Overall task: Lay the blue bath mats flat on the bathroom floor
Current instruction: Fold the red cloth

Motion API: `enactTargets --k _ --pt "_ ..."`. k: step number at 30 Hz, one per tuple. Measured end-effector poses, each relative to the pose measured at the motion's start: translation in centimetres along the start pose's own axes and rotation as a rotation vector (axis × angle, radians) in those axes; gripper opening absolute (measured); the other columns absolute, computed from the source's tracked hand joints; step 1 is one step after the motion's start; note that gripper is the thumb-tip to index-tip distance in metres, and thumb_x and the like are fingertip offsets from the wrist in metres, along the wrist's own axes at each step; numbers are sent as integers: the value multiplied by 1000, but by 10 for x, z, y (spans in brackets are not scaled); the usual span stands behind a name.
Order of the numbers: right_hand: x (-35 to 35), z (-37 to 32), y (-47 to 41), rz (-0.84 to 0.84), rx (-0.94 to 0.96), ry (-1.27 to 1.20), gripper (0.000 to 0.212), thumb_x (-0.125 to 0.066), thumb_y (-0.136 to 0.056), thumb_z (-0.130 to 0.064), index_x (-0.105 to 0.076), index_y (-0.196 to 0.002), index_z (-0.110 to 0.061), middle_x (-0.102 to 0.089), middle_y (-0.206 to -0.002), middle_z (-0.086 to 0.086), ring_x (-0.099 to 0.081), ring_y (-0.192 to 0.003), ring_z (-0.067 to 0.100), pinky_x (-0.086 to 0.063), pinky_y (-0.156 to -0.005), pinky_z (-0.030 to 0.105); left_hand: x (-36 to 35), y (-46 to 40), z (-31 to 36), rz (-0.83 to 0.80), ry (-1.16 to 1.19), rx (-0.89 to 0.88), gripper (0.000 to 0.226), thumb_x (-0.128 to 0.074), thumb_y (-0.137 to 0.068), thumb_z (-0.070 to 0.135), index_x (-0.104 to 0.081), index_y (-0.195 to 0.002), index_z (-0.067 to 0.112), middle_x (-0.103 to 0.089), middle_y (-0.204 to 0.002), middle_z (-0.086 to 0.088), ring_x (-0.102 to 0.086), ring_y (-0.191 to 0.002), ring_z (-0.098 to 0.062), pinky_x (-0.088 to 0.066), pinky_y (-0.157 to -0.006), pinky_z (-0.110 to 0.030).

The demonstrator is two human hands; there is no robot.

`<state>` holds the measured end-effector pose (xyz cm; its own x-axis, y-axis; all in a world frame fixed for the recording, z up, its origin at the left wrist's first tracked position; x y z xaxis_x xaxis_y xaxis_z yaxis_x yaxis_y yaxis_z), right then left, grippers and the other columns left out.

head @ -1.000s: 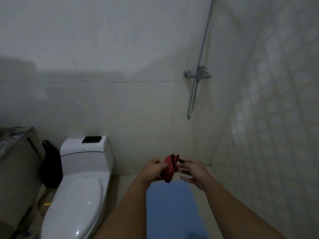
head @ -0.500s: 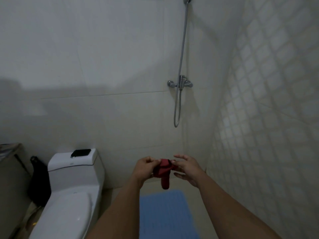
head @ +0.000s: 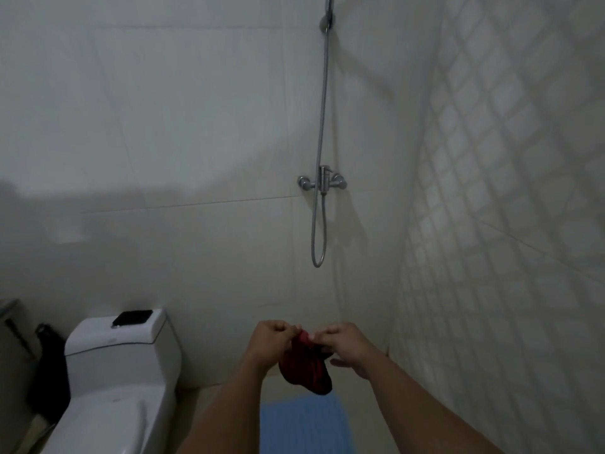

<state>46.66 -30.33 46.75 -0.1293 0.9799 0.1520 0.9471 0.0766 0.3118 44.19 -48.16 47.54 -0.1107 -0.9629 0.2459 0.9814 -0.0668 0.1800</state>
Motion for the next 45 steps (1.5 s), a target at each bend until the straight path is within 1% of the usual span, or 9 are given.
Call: enactTargets --k 4,13,18,22,27,30,36,41,45 --pt "29 -9 -15 92 105 40 24 -81 -84 -21 -64 -74 -8 -66 -60 -3 -60 -53 6 -46 -51 19 -17 -8 15 12 -108 -26 35 -77 -87 26 -62 -57 15 -57 -63 -11 -57 -61 -16 -49 -61 -29" --pt "57 -57 -23 -19 192 -44 16 -73 -90 -28 -65 -78 -21 -70 -78 0 -67 -74 13 -49 -66 19 -42 -21 53 25 -190 -78 22 -83 -80 19 -74 -81 -1 -64 -70 -4 -56 -62 -10 -42 -53 -18" --pt "51 -80 -25 -173 219 -100 13 -76 -88 -26 -71 -89 -14 -73 -84 8 -69 -75 20 -56 -72 32 -52 -19 71 -87 -14 -22 38 -79 -84 17 -69 -119 28 -69 -115 7 -63 -108 -13 -51 -77 -28" --pt "50 -98 -31 -181 260 -70 12 -82 -82 -19 -76 -86 -10 -74 -86 10 -70 -75 18 -56 -71 29 -42 -19 76 -80 -89 -16 15 -78 -84 14 -70 -94 6 -67 -87 -6 -60 -86 -19 -44 -71 -29" --pt "42 -107 -34 -327 188 211 28 -90 -71 -18 -78 -93 -7 -75 -91 12 -71 -83 23 -58 -79 31 -2 -14 94 52 -235 -142 33 -79 -84 6 -52 -65 15 -52 -55 6 -47 -53 -6 -37 -50 -17" --pt "28 -111 -34 -371 144 342 21 -88 -73 -16 -80 -91 -8 -75 -86 11 -71 -77 22 -59 -70 29 29 -2 98 94 -439 -171 31 -81 -82 14 -53 -68 18 -53 -60 6 -47 -48 0 -37 -46 -15" --pt "-38 -132 -49 -304 234 491 15 -78 -85 -32 -74 -74 -22 -67 -74 -3 -62 -72 13 -45 -69 28 125 41 89 278 -516 -182 30 -80 -83 25 -52 -74 19 -58 -70 -1 -53 -63 -15 -41 -59 -26" --pt "-139 -164 -38 -307 454 364 21 -73 -90 -18 -74 -73 -5 -67 -65 4 -61 -63 16 -46 -55 18 213 99 67 393 -470 -124 35 -77 -83 49 -58 -80 20 -61 -77 0 -59 -71 -15 -44 -63 -29" --pt "-250 -184 -15 -390 568 321 25 -73 -90 -15 -72 -71 0 -68 -62 13 -64 -60 21 -48 -61 30 302 167 33 583 -480 -55 26 -69 -92 40 -58 -81 19 -59 -80 -2 -55 -76 -17 -46 -72 -31"
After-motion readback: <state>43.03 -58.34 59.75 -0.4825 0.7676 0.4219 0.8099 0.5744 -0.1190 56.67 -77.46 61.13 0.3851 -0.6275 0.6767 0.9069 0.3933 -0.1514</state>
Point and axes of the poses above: each hand's wrist, its own y-axis away from the middle knuckle, its own x-axis out of the back of the hand, z = x × y, the point moved 8 cm from there along -y, towards the middle knuckle
